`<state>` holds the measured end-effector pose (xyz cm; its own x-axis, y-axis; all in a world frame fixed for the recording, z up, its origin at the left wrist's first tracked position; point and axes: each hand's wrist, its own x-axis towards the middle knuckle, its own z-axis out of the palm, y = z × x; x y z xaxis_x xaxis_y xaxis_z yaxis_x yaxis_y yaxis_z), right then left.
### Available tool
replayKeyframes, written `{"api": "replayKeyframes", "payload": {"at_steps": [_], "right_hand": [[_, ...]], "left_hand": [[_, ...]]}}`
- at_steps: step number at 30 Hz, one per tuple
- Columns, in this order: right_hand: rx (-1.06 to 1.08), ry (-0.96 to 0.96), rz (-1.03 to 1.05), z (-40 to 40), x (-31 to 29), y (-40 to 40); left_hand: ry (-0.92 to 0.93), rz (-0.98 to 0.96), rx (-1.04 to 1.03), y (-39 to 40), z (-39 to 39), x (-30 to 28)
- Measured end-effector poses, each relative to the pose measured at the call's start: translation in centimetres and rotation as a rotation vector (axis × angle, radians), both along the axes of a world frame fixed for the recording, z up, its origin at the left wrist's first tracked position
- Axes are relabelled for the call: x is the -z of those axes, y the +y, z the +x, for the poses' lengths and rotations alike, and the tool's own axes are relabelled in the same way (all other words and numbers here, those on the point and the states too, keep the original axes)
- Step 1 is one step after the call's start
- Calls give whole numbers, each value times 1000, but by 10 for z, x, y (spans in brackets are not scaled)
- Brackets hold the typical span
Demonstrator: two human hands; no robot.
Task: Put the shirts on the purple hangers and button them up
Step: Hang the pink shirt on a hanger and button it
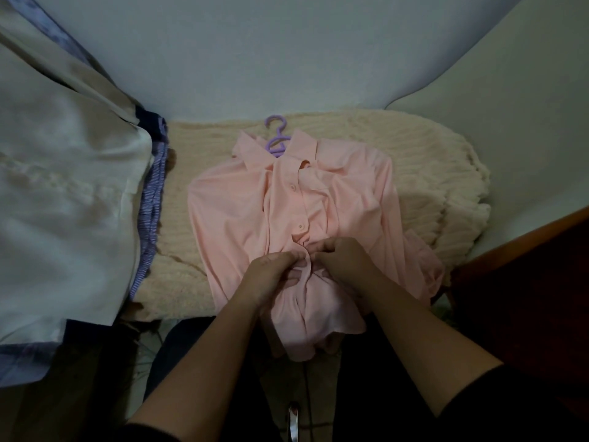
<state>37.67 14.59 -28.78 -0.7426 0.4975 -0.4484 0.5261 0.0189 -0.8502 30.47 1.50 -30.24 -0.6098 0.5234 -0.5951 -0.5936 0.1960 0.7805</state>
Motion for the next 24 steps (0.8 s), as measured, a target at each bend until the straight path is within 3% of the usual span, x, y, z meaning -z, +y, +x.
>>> {"api": "replayKeyframes", "payload": {"at_steps": [7, 14, 24], "right_hand": [[-72, 132, -46, 6, 9, 3], [-145, 174, -64, 11, 8, 4], [-13, 116, -47, 7, 18, 4]], "left_hand": [[-28, 66, -6, 0, 0, 7], [59, 39, -5, 0, 0, 13], [124, 24, 18, -1, 1, 19]]}}
